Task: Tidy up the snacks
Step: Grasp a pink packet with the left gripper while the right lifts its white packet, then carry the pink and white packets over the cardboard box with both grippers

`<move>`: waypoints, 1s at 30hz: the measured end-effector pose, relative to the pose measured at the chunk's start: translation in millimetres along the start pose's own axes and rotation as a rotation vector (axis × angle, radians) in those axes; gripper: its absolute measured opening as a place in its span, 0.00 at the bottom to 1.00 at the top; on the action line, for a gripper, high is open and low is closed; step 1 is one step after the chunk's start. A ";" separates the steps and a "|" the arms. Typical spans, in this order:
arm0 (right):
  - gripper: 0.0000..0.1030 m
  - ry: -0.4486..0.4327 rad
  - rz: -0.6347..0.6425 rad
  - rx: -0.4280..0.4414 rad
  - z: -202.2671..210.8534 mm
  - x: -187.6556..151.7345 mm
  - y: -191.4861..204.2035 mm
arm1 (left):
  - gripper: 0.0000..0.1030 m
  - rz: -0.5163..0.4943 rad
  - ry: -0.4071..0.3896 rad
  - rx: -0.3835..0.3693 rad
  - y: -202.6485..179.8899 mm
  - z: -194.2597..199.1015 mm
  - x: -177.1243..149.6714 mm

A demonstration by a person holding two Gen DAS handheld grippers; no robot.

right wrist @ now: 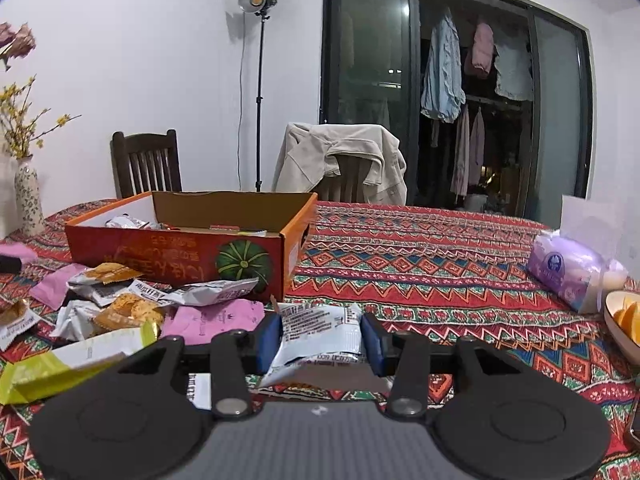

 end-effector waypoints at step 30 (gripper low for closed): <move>0.42 -0.156 0.039 0.052 -83.8 164.6 79.7 | 0.69 0.054 -0.228 -0.070 -58.1 -68.4 136.9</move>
Point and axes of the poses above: each gripper's, at about its wrist camera, not at the fingertips, and z roughly against the way its jaws point, y to its left, x to its top, the point moved 7 cm from there along -z, roughly the way its jaws point, and after that the axes turned 4 degrees about z, right-handed, at the moved point
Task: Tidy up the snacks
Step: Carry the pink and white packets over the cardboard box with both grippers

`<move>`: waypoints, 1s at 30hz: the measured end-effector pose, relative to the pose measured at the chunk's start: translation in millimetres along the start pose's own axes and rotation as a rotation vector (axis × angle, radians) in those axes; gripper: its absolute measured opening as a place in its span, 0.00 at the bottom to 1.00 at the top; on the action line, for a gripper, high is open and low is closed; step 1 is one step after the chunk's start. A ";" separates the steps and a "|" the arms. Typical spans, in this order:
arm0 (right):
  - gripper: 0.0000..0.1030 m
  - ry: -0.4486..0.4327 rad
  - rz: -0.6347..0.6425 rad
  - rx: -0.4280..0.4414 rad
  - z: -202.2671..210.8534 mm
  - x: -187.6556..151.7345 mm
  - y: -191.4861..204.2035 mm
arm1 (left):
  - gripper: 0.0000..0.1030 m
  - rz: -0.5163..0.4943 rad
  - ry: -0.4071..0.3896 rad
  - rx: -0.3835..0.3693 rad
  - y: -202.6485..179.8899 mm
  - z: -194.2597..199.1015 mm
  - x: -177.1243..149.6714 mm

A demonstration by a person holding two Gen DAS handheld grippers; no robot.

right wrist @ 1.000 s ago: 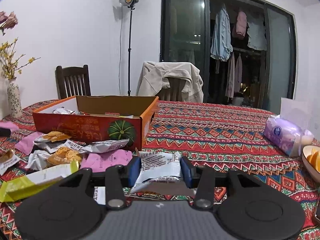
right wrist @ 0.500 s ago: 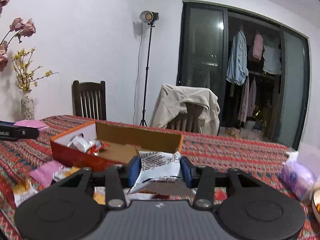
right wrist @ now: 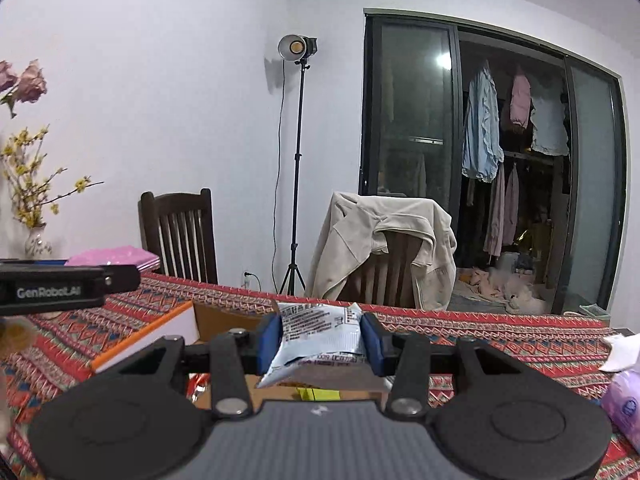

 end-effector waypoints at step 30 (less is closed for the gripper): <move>0.45 0.092 -0.034 -0.003 -79.3 -47.7 -3.6 | 0.71 0.013 0.137 0.061 18.7 -87.1 -51.7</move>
Point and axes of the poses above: each gripper's, at about its wrist camera, not at the fingertips, and z roughly against the way its jaws point, y to its left, x to its top, the point moved 7 cm from there along -z, roughly the way its jaws point, and after that the axes turned 4 degrees about z, right-handed, at the moved point
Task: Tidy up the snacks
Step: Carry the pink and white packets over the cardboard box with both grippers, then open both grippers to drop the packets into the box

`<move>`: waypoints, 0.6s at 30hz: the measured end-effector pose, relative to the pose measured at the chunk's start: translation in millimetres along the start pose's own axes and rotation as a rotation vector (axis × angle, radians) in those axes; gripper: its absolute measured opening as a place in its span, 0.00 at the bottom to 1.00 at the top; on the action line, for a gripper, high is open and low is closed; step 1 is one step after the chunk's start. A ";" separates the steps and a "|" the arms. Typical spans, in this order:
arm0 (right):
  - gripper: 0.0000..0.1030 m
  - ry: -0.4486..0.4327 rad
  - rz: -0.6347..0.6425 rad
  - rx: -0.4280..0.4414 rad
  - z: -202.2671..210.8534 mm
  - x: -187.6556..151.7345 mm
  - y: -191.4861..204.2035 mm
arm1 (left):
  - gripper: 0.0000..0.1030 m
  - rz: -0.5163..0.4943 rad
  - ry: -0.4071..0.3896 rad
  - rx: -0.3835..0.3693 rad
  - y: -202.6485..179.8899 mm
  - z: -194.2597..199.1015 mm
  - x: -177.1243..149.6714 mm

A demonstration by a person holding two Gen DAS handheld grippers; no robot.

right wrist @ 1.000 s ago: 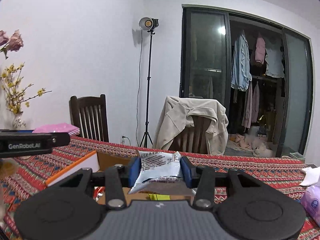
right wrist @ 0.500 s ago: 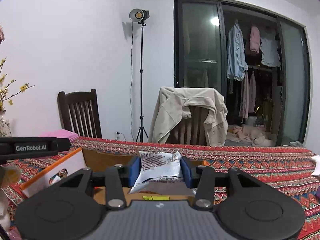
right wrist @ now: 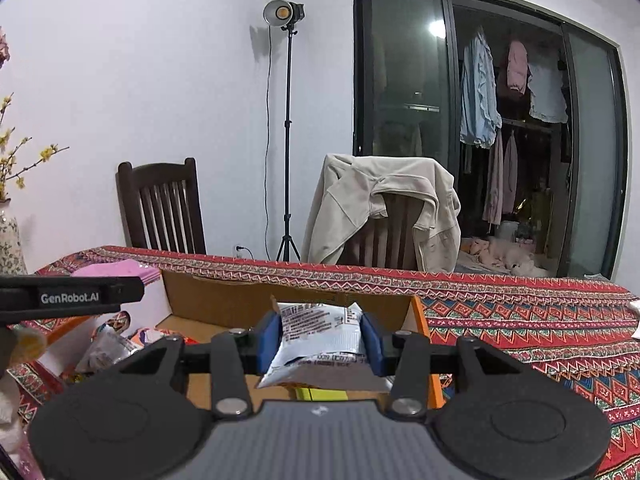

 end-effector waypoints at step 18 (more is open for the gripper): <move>1.00 0.035 -0.070 0.008 2.2 -6.5 -9.6 | 1.00 0.058 -0.036 -0.016 5.4 13.3 6.4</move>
Point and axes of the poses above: each gripper's, at about its wrist camera, not at the fingertips, and z roughly against the way its jaws point, y to its left, x to its top, the point moved 7 cm from there along -z, roughly the way its jaws point, and after that the axes turned 4 degrees about z, right-handed, at the moved point
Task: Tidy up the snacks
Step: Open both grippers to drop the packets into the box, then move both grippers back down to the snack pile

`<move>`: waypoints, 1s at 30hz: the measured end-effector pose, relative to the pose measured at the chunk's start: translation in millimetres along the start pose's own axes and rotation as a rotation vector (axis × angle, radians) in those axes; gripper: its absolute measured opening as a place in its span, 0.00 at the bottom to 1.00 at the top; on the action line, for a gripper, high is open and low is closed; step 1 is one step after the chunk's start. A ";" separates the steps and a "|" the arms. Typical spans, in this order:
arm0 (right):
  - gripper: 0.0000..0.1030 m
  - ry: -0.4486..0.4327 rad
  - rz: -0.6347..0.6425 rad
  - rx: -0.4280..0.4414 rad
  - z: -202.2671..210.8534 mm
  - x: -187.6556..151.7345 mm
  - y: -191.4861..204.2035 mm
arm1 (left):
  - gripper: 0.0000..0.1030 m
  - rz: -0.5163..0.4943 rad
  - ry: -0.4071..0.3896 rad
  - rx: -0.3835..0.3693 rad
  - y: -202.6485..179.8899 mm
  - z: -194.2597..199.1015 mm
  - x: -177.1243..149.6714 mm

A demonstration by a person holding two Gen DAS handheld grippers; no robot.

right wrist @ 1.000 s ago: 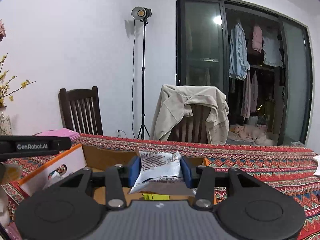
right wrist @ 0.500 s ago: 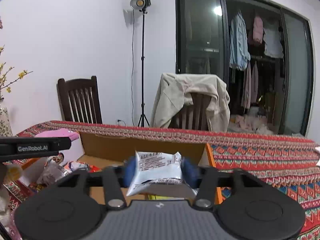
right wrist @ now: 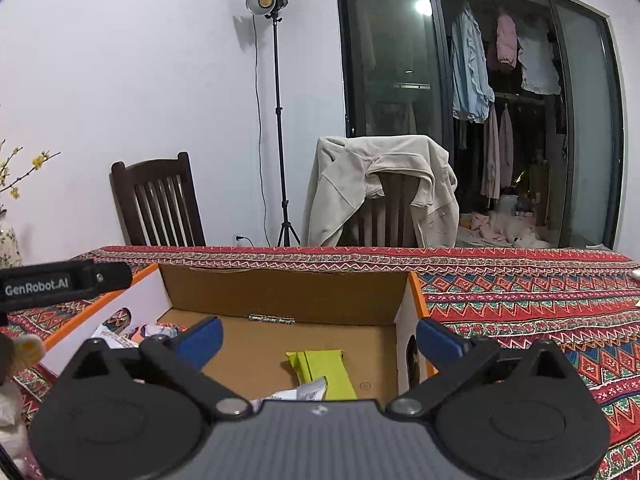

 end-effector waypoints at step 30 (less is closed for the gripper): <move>1.00 -0.047 0.048 0.028 141.1 1.3 14.9 | 1.00 -0.064 -0.003 -0.130 -6.4 127.4 -3.2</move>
Point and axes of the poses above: each gripper's, at about its wrist camera, not at the fingertips, and z roughly against the way its jaws point, y to its left, x to its top, the point moved 7 cm from there along -z, roughly the way its jaws point, and after that the axes turned 4 degrees about z, right-handed, at the moved point
